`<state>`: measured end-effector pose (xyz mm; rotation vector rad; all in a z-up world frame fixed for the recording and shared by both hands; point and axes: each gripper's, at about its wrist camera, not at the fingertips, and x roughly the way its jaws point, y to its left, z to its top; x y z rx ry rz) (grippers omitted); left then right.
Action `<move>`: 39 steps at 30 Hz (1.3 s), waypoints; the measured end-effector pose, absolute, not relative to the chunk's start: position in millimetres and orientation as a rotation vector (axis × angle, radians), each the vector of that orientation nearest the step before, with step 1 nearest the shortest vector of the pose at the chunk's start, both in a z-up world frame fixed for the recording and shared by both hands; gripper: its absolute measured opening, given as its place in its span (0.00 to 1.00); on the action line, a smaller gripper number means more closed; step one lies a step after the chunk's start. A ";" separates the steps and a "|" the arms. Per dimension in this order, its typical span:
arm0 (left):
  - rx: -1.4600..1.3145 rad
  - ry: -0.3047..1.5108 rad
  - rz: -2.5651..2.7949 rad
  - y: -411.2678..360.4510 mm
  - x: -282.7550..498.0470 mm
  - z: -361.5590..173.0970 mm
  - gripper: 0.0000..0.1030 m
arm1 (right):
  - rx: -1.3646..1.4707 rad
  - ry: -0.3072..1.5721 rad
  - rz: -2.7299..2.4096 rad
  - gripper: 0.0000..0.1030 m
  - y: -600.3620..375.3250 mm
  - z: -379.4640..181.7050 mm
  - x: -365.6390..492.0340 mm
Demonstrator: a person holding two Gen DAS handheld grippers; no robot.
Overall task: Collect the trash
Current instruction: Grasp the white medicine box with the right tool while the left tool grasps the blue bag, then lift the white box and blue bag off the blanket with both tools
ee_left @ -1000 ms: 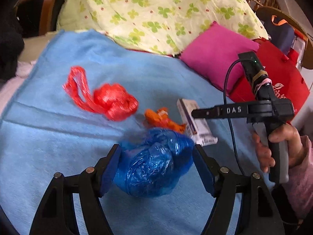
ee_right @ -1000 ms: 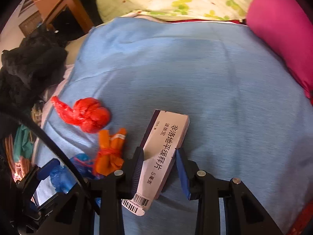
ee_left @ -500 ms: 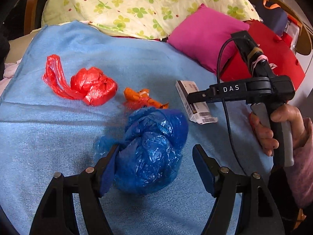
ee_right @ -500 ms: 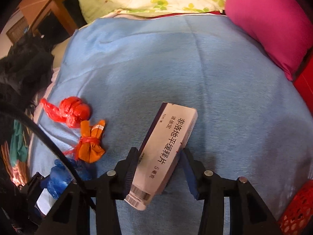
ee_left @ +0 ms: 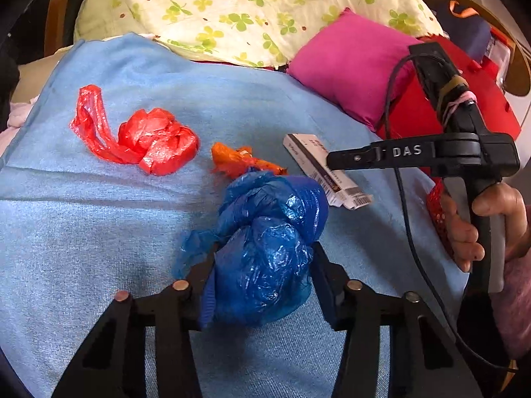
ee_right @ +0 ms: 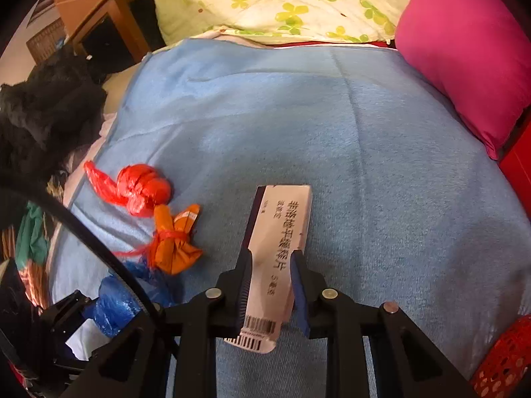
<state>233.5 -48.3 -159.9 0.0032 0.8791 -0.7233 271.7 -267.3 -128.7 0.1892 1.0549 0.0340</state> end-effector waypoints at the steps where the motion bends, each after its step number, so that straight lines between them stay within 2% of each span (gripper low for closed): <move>1: 0.004 0.882 -0.720 -48.5 232.6 -159.6 0.47 | 0.186 1.060 0.033 0.25 -265.6 -130.2 271.6; 6: -0.011 0.883 -0.717 -45.4 230.5 -155.3 0.46 | 0.210 1.045 0.040 0.26 -264.6 -128.9 272.5; 9: -0.027 0.877 -0.722 -44.3 236.3 -153.0 0.46 | 0.175 1.050 0.038 0.31 -259.5 -129.8 274.0; 10: -0.033 0.875 -0.723 -42.8 236.7 -152.0 0.46 | 0.151 1.050 0.032 0.41 -256.0 -130.2 274.1; 11: -0.035 0.874 -0.723 -43.1 235.8 -150.7 0.46 | 0.136 1.051 0.028 0.67 -253.8 -130.6 274.3; 12: -0.039 0.873 -0.723 -42.3 236.1 -150.3 0.46 | 0.126 1.049 0.024 0.76 -251.8 -131.0 274.6; 13: -0.040 0.872 -0.722 -41.9 236.2 -149.7 0.46 | 0.117 1.025 0.021 0.78 -249.8 -129.7 273.2; 15: -0.042 0.869 -0.715 -40.4 237.1 -149.2 0.46 | 0.107 0.986 0.024 0.77 -249.1 -128.5 271.6; 16: -0.045 0.868 -0.710 -39.1 237.7 -149.0 0.46 | 0.107 0.994 0.022 0.70 -249.4 -130.1 273.0; 17: -0.049 0.866 -0.705 -39.0 238.5 -148.7 0.46 | 0.113 1.012 0.017 0.50 -250.5 -132.9 274.9; 18: -0.054 0.860 -0.701 -36.3 237.4 -147.5 0.46 | 0.124 1.042 0.008 0.41 -252.6 -138.6 278.1; 21: -0.066 0.839 -0.682 -27.7 232.4 -143.4 0.46 | 0.157 1.048 0.014 0.39 -259.1 -141.3 280.1; 25: -0.064 0.811 -0.642 -16.4 218.0 -138.1 0.46 | 0.191 1.012 0.021 0.21 -264.7 -130.7 275.9; 34: -0.092 0.778 -0.501 2.7 199.1 -132.2 0.46 | 0.160 1.021 0.026 0.23 -258.1 -135.0 271.3; 36: -0.099 0.771 -0.471 4.6 202.1 -132.2 0.46 | 0.131 1.010 0.030 0.29 -251.8 -133.6 270.7; 37: -0.101 0.769 -0.456 5.5 203.7 -133.0 0.46 | 0.126 1.010 0.030 0.46 -250.5 -134.8 269.2; 38: -0.101 0.769 -0.445 6.1 206.0 -133.2 0.46 | 0.120 1.011 0.025 0.75 -248.9 -136.1 269.5; 39: -0.102 0.771 -0.432 7.8 207.3 -133.7 0.46 | 0.109 0.995 0.014 0.80 -247.6 -136.4 268.7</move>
